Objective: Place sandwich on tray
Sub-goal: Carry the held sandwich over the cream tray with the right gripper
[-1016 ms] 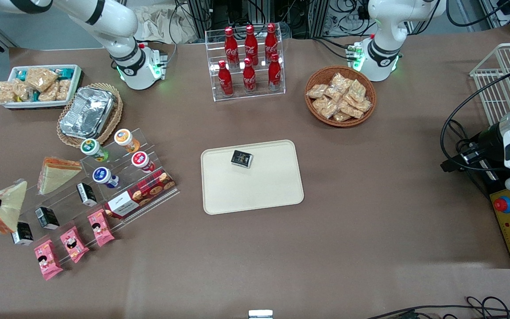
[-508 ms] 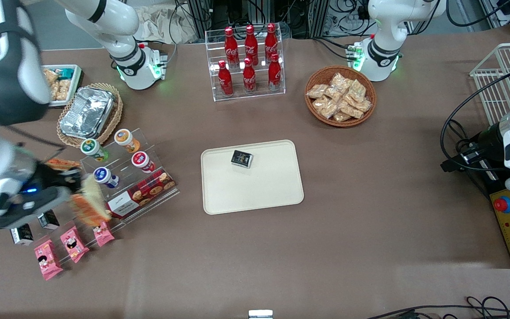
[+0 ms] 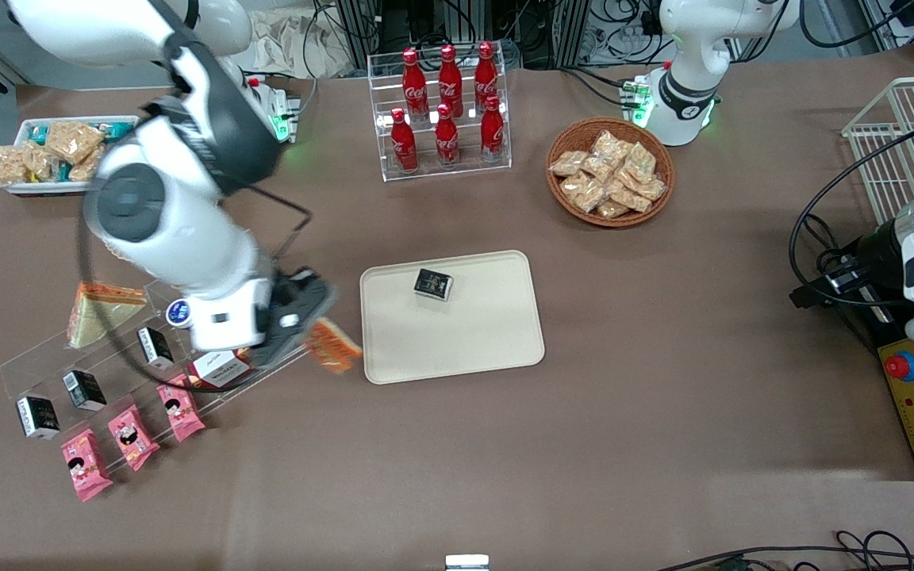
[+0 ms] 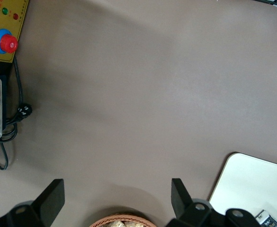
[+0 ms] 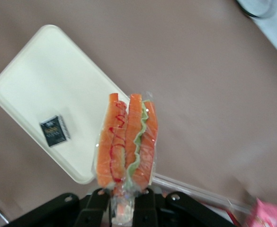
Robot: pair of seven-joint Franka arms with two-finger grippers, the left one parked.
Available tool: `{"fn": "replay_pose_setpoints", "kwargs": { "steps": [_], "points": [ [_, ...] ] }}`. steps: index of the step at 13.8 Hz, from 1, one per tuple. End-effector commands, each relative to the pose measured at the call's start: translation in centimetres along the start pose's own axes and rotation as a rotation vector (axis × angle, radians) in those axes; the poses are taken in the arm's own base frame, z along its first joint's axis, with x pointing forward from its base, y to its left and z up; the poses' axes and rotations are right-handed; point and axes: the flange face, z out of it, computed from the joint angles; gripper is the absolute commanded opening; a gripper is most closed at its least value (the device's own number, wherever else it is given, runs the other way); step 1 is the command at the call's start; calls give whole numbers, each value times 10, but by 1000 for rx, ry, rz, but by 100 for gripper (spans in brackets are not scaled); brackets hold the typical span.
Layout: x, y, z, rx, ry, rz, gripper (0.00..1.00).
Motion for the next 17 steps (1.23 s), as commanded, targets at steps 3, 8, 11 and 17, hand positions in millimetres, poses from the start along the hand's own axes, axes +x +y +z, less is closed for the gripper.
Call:
{"fn": "replay_pose_setpoints", "kwargs": {
  "steps": [3, 8, 11, 17],
  "points": [
    [55, -63, 65, -48, 34, -174, 13],
    [93, -129, 168, -174, 15, -459, 12],
    [90, -138, 214, -174, -14, -529, 13],
    [85, -143, 253, -218, -30, -670, 14]
  ]
}}
